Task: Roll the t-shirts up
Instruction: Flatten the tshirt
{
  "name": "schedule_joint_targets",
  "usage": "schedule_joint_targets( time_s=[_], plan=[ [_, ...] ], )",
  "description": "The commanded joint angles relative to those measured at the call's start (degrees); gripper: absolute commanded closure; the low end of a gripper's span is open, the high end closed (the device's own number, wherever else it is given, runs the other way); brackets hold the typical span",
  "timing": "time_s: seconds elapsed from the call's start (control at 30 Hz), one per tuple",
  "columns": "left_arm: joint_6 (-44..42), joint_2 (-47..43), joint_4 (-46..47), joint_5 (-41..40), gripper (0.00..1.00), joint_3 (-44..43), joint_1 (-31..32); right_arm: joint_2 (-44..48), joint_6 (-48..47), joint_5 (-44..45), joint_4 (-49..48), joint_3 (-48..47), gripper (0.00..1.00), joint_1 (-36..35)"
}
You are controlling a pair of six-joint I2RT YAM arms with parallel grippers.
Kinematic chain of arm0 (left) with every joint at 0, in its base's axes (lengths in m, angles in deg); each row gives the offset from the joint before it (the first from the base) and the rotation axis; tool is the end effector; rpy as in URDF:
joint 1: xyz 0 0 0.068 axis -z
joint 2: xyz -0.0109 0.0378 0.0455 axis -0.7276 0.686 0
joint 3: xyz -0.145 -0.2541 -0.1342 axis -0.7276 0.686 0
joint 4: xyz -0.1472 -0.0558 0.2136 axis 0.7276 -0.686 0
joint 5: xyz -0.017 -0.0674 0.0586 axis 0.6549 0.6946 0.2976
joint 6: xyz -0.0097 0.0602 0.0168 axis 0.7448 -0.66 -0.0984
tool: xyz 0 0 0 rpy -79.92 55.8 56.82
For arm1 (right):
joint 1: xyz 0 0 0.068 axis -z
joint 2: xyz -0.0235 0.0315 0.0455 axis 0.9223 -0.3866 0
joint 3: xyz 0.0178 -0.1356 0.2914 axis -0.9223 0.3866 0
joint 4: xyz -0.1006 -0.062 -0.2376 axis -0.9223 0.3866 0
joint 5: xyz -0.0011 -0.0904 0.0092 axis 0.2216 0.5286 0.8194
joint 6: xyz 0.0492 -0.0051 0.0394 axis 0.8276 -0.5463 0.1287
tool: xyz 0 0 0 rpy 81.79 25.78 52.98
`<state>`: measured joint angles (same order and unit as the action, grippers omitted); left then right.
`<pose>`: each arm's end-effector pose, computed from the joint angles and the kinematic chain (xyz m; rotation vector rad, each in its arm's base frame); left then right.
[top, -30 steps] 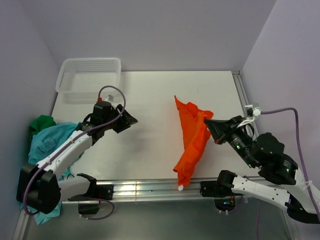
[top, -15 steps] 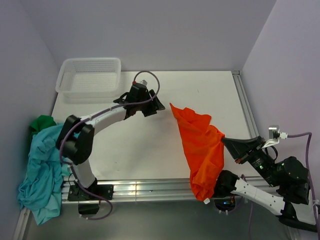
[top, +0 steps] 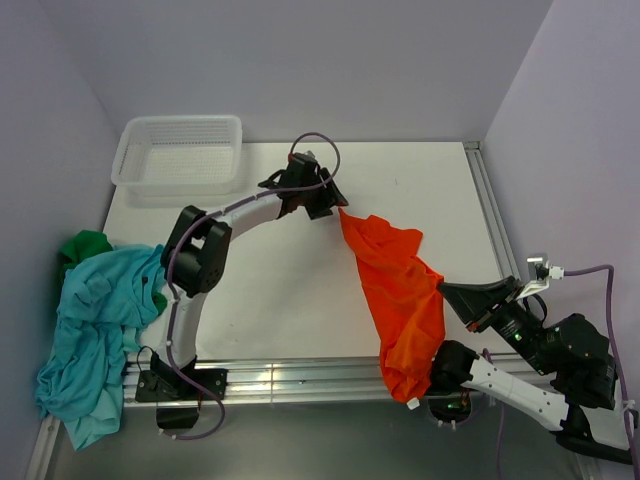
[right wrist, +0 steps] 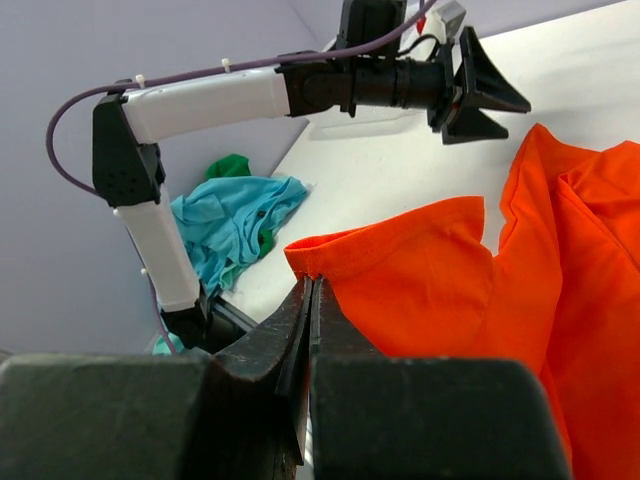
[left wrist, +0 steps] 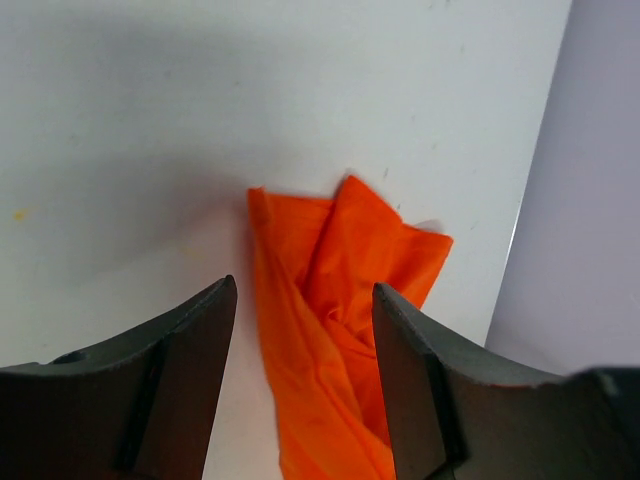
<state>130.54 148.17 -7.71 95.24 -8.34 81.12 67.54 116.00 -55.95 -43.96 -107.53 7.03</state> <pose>0.4316 -0.3073 0.2270 -0.3741 2.4587 -0.9942 -0.0142 -0.0603 0.3525 -0.0470 1.5969 1.0368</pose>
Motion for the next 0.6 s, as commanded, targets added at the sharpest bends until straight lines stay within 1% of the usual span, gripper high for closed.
schedule_joint_targets(
  time_s=[0.0, 0.23, 0.33, 0.4, 0.47, 0.5, 0.57],
  plan=[
    [0.99, 1.62, 0.73, 0.62, 0.38, -4.56, 0.37, 1.0, 0.02, -0.78, -0.3, -0.1, 1.0, -0.15],
    [1.69, 7.33, -0.5, 0.89, 0.43, -7.91, 0.89, 1.7, 0.45, -0.43, 0.14, -0.28, 1.0, -0.15],
    [2.14, 8.39, -1.47, -0.17, 0.44, -8.26, 1.25, 1.7, 0.37, -0.34, 0.23, -0.63, 1.0, -0.15],
    [2.14, 8.4, -1.47, -0.96, 0.48, -8.17, 1.34, 1.61, 0.46, -0.16, 0.4, -0.63, 1.0, -0.15],
    [2.49, 8.57, -1.47, -1.05, 0.58, -8.35, 1.34, 1.53, 0.63, -0.16, 0.23, -0.54, 1.0, -0.15],
    [2.49, 9.09, -1.56, -0.88, 0.76, -9.31, 1.34, 1.44, 0.81, -0.16, 0.23, -0.36, 1.0, -0.15],
    [2.57, 9.8, -3.04, -0.26, 0.99, -12.11, 1.16, 1.0, 0.9, -0.16, 0.23, -0.36, 1.0, -0.24]
  ],
)
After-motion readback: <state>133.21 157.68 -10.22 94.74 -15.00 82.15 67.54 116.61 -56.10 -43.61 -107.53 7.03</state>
